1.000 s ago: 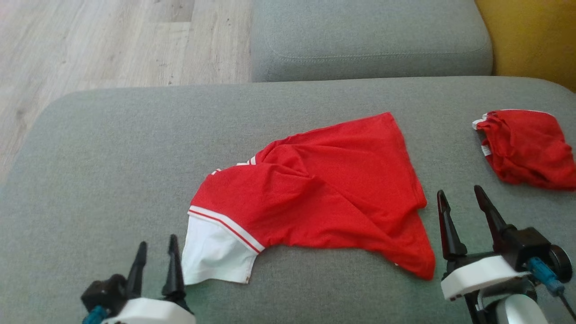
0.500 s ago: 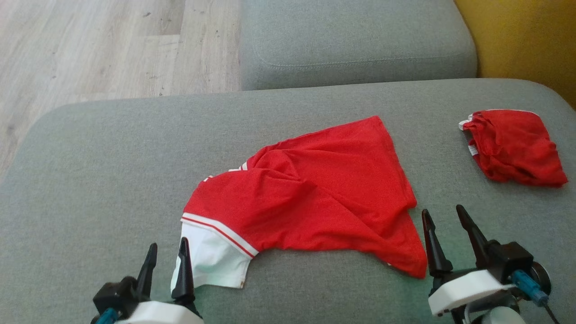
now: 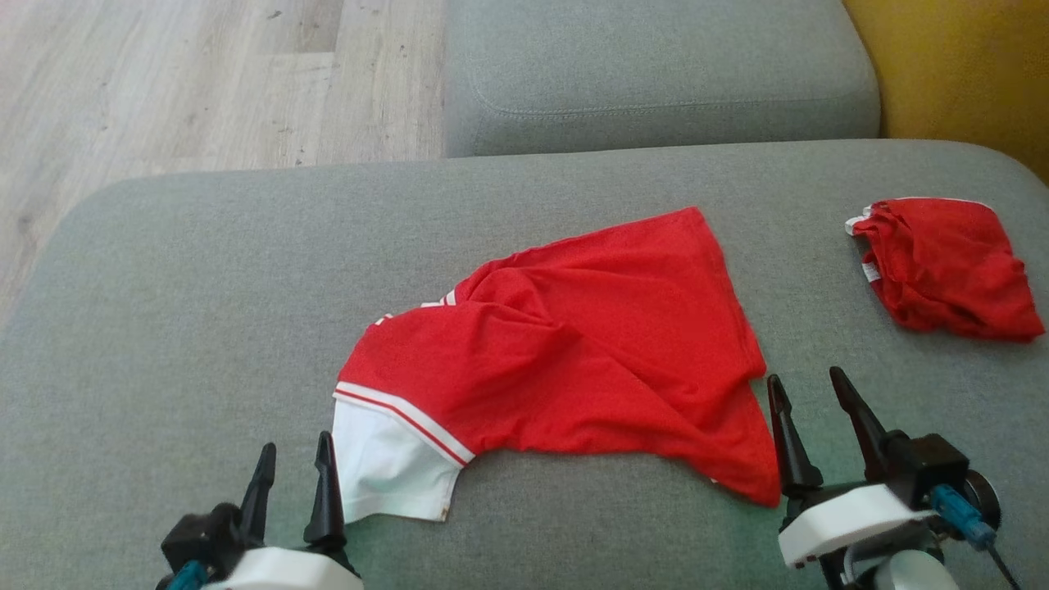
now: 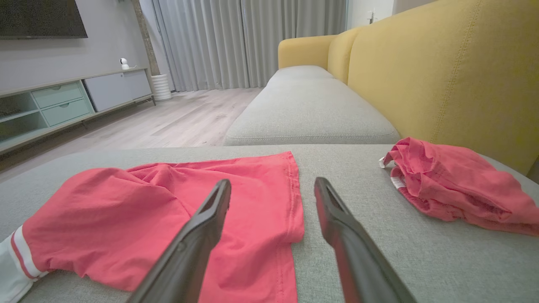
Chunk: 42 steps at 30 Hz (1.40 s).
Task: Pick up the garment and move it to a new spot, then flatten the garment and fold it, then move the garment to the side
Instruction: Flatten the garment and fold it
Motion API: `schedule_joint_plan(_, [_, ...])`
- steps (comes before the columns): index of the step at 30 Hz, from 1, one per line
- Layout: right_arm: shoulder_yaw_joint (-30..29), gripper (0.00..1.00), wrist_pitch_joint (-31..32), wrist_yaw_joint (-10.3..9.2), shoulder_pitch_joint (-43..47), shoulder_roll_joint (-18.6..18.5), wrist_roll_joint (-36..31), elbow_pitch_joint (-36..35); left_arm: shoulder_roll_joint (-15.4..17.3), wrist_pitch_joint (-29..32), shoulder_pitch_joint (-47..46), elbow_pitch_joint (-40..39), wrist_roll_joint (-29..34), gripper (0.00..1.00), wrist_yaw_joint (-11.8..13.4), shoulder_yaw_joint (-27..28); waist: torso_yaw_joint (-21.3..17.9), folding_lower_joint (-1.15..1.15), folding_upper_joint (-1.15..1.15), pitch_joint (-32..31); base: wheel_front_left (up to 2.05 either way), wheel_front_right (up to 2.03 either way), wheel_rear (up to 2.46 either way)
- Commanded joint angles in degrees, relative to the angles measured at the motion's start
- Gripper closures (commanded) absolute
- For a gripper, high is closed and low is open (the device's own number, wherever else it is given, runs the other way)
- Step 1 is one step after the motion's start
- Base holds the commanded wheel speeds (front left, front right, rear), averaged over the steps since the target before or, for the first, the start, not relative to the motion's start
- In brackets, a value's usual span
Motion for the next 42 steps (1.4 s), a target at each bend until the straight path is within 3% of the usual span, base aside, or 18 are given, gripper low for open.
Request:
schedule_joint_plan(1, [1.3,0.00,-0.8,0.37,-3.2,-0.3,-0.2,-1.5,0.6,-0.7,-2.1,-1.9,0.6,0.00,0.4,2.3,-0.1,0.00,0.00,0.1,0.00,0.00,0.00])
schedule_joint_plan(14, [-0.7,0.00,3.6,0.37,2.7,-0.3,0.8,5.0,0.8,-0.7,-1.8,-3.8,1.3,0.00,1.1,2.5,1.2,0.00,0.00,3.4,0.00,0.00,0.00])
schedule_joint_plan(30, [2.4,0.00,3.3,0.37,-2.6,-0.3,1.6,16.8,1.0,-0.7,-2.8,-4.1,1.5,0.00,1.3,2.5,3.0,0.00,0.00,6.0,0.00,0.00,0.00])
schedule_joint_plan(31, [2.9,0.11,3.6,0.37,-2.7,-0.3,1.9,17.3,1.0,-0.7,-2.8,-4.1,1.5,0.00,1.3,2.6,3.0,0.00,0.00,6.0,0.00,0.00,0.00])
schedule_joint_plan(32, [3.4,0.40,3.8,0.37,-2.8,-0.3,2.1,17.8,1.1,-0.7,-2.7,-4.0,1.4,0.00,1.3,2.7,3.0,0.00,0.00,6.0,0.00,0.00,0.00])
schedule_joint_plan(33, [3.8,0.58,4.0,0.37,-2.9,-0.3,2.4,18.1,1.1,-0.7,-2.7,-3.9,1.3,0.00,1.2,2.6,3.0,0.00,0.00,5.9,0.00,0.00,0.00])
schedule_joint_plan(34, [4.0,0.89,4.0,0.37,-3.0,-0.3,2.6,18.3,1.3,-0.4,-2.7,-3.7,1.3,0.00,1.1,2.5,2.9,0.00,0.00,5.9,0.00,0.00,0.00])
schedule_joint_plan(35, [4.1,1.00,3.9,0.37,-3.2,-0.3,2.6,18.2,1.3,0.1,-2.7,-3.4,1.1,0.00,0.9,2.3,2.8,0.00,0.00,5.9,0.00,0.00,0.00])
schedule_joint_plan(42, [1.2,1.00,2.4,0.37,-4.4,-0.3,0.8,16.2,1.1,5.2,-2.9,1.3,-0.6,0.00,-0.4,0.4,1.3,0.00,0.00,5.9,0.00,0.00,0.00])
